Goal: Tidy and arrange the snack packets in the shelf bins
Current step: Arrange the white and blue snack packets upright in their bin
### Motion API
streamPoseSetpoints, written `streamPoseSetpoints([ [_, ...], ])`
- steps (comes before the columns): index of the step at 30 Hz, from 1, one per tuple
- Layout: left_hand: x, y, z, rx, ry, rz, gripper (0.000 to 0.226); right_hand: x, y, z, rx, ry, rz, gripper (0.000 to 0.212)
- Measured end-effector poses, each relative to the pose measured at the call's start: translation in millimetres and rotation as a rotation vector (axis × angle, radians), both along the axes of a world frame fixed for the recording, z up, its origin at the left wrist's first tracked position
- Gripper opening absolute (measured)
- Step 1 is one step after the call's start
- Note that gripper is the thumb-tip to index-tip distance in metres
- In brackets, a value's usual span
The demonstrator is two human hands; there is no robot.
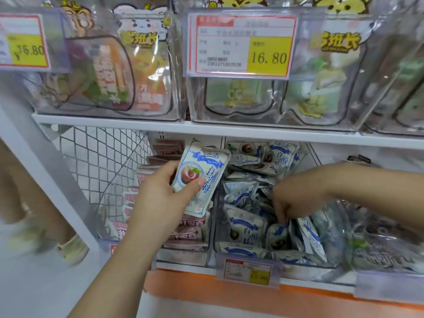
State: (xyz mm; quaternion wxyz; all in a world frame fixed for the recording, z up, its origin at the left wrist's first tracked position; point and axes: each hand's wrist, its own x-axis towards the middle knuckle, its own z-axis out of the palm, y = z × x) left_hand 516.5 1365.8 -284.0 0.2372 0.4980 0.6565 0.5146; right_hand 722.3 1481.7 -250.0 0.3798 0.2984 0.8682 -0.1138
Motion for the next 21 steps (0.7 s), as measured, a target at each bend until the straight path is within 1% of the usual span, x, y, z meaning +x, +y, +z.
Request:
streamPoseSetpoints([
  [3,1.7,0.0,1.2,0.005,0.015,-0.006,0.012,10.8,-14.5,-2.9,-0.053,-0.011,0.06,0.028],
  [4,2.0,-0.2,1.5,0.004,0.019,-0.005,0.012,12.9,-19.3,-2.9,-0.058,-0.017,0.062,0.031],
  [5,2.2,-0.4,1.8,0.002,0.015,-0.005,0.011,14.1,-22.4,-1.9,-0.072,-0.005,0.013,0.033],
  [7,3.5,-1.0,2.8,0.001,0.014,-0.006,0.011,13.5,-22.4,2.4,-0.083,0.101,-0.137,0.032],
  [9,5.0,-1.5,3.8,0.002,0.027,-0.003,0.011,7.7,-16.7,4.3,-0.015,0.241,-0.208,0.029],
  [10,5.6,-1.2,4.2,0.004,0.034,0.002,0.011,3.2,-13.7,3.6,0.027,0.299,-0.211,0.031],
  [11,6.0,-1.1,4.4,0.008,0.043,0.005,0.011,-1.5,-11.1,0.5,0.059,0.315,-0.192,0.036],
  [13,6.6,-0.6,4.2,0.029,0.057,0.004,0.013,-9.2,-7.0,-13.0,0.077,0.283,-0.147,0.048],
  [14,6.8,-0.3,4.3,0.043,0.059,0.001,0.013,-12.0,-5.6,-20.4,0.075,0.273,-0.128,0.05],
  [15,7.1,0.3,4.4,0.056,0.06,-0.003,0.014,-13.8,-6.2,-26.2,0.071,0.273,-0.104,0.047],
  [18,10.3,1.5,5.9,0.111,0.027,-0.022,0.012,-12.0,-12.6,-35.6,0.062,0.37,-0.015,0.025],
  [21,15.2,2.8,7.0,0.148,-0.043,-0.064,0.012,-3.6,-23.8,-34.0,-0.021,0.403,0.049,0.018],
])
